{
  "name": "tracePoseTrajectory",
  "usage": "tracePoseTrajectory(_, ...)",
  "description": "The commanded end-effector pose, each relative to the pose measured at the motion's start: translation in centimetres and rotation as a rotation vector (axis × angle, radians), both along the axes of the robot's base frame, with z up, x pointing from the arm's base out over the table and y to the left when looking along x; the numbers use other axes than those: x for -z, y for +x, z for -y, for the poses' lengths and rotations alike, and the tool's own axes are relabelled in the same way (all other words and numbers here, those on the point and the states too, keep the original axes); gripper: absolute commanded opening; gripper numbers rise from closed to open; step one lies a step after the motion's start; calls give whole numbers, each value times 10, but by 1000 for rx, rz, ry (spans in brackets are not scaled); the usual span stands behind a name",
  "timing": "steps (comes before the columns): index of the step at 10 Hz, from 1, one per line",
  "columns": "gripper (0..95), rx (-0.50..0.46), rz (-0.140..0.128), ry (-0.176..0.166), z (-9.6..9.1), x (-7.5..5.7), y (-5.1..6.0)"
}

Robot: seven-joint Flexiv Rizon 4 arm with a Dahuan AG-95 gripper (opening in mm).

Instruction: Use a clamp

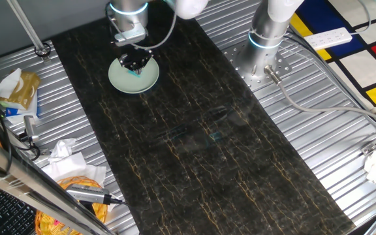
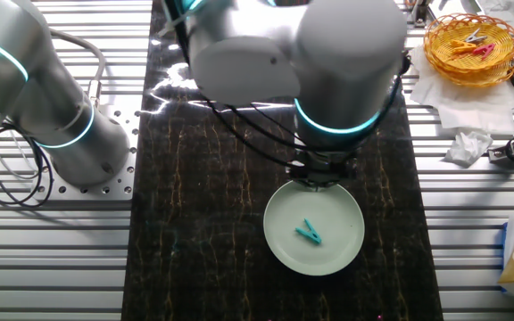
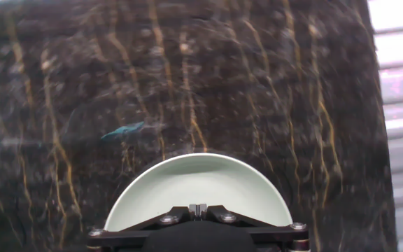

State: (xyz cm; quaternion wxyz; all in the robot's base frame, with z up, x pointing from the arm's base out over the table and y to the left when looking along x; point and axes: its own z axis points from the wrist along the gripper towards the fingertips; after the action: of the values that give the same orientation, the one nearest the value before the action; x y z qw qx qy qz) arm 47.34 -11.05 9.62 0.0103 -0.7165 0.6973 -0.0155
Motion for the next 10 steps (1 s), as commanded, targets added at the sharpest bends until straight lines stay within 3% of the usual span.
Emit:
tracePoseTrajectory(1,0,159,-87,-78,-1,0,-1)
tracePoseTrajectory(2,0,106,-88,-59,-1,0,-1)
tracePoseTrajectory(3,0,62,-91,-65,-1,0,-1)
tracePoseTrajectory(5,0,-145,-111,-73,-1,0,-1)
tracePoseTrajectory(8,0,-185,-99,-78,-1,0,-1)
tracePoseTrajectory(10,0,-268,-94,-65,0,4,-4)
